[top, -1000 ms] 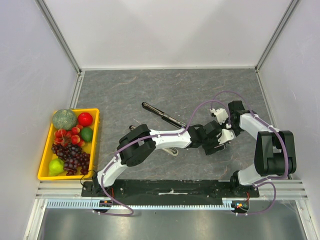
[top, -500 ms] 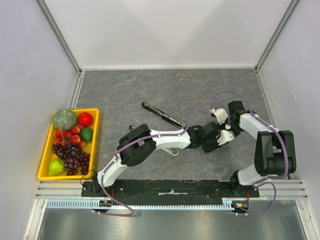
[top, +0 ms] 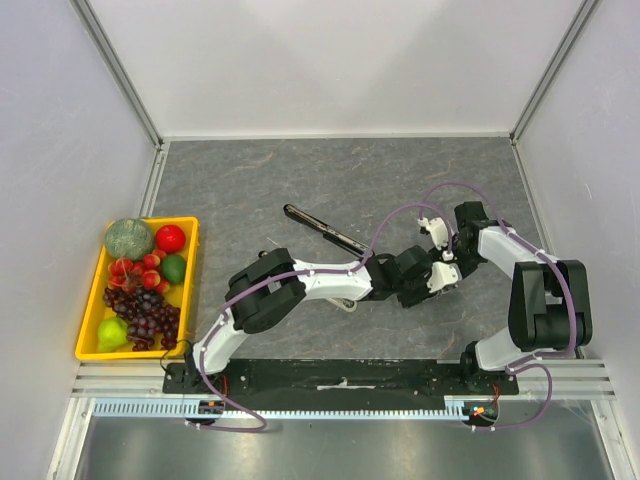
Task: Load the staples into the stapler
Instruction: Open the staple box at the center of the board.
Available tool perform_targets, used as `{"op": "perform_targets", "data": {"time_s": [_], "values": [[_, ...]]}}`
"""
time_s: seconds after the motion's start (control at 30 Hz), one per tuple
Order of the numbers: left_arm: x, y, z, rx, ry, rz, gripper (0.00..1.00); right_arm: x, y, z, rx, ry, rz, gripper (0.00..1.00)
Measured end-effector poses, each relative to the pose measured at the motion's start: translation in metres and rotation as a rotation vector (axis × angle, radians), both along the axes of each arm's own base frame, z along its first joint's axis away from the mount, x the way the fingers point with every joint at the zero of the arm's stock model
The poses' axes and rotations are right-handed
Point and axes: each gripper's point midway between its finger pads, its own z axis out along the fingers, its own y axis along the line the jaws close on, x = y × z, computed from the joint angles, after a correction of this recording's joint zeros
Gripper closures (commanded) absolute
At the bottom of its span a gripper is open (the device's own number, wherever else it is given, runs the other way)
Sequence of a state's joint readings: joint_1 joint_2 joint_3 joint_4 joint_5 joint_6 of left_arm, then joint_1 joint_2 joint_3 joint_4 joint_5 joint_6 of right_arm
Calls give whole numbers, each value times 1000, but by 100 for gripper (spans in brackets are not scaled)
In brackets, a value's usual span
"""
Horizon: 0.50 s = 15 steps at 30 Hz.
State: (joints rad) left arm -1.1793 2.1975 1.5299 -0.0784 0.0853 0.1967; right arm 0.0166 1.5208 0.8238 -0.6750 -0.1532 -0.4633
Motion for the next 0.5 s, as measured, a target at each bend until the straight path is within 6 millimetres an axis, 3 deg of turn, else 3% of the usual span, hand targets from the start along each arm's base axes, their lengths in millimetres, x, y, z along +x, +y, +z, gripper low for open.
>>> {"op": "perform_targets", "data": {"time_s": [0.5], "values": [[-7,17,-1,22,10,1,54,1,-1,0,-3,2,-1,55]]}}
